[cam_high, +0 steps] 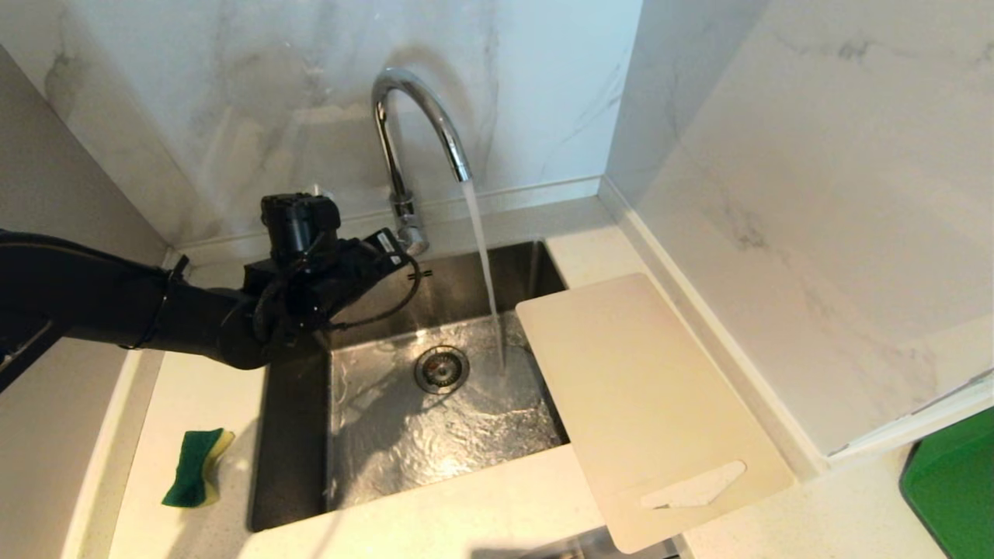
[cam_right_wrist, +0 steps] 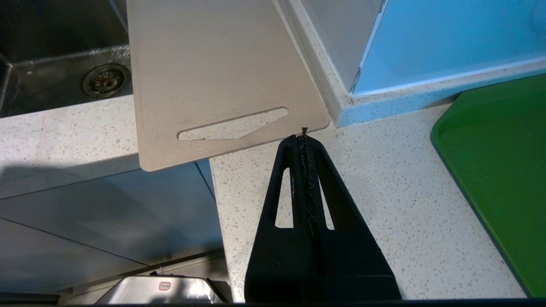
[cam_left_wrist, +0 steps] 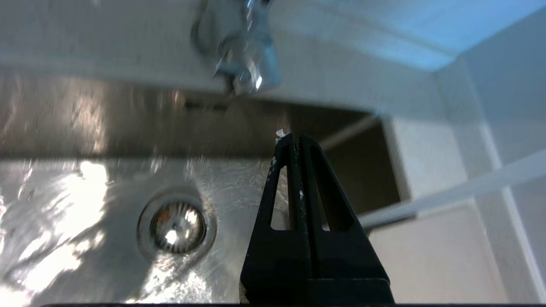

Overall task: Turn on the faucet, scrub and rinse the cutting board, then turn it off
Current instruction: Turn off the tap

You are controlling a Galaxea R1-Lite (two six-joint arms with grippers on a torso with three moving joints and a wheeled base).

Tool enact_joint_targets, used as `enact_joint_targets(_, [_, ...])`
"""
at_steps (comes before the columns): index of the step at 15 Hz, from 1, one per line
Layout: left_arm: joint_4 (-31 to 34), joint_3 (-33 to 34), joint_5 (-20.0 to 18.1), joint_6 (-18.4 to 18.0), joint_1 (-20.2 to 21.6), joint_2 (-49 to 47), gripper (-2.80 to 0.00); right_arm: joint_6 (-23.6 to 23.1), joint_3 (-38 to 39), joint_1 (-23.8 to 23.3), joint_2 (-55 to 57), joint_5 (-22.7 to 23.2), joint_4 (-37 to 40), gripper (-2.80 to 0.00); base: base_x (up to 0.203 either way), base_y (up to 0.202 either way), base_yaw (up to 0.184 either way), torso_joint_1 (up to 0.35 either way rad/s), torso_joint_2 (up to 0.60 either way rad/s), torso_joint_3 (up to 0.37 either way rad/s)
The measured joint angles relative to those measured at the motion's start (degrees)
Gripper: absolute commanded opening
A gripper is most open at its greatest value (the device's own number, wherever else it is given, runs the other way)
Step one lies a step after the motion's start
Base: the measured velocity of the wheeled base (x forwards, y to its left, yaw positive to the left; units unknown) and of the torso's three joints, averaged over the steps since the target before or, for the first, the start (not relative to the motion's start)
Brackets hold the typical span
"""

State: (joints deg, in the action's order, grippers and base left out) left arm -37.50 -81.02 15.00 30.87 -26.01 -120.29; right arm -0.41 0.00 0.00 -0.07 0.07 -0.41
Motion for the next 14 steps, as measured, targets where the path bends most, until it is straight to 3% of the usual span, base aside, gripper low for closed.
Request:
enact_joint_targets(3, [-4.81, -0.10, 3.97, -4.07, -0.22, -1.72, -2.80, 0.01, 0.00, 0.00, 0.00, 0.00, 0.00, -2.80, 0.000, 0.000, 0.000, 0.000, 0.00, 0.000])
enact_joint_targets(5, [-4.92, 0.12, 4.46, -6.62, -0.69, -2.35, -2.80, 0.00, 0.00, 0.00, 0.00, 0.00, 0.00, -2.80, 0.000, 0.000, 0.000, 0.000, 0.00, 0.000])
enact_joint_targets(14, [-5.15, 0.72, 2.20, -7.23, 1.09, -4.43, -2.80, 0.00, 0.00, 0.00, 0.00, 0.00, 0.00, -2.80, 0.000, 0.000, 0.000, 0.000, 0.00, 0.000])
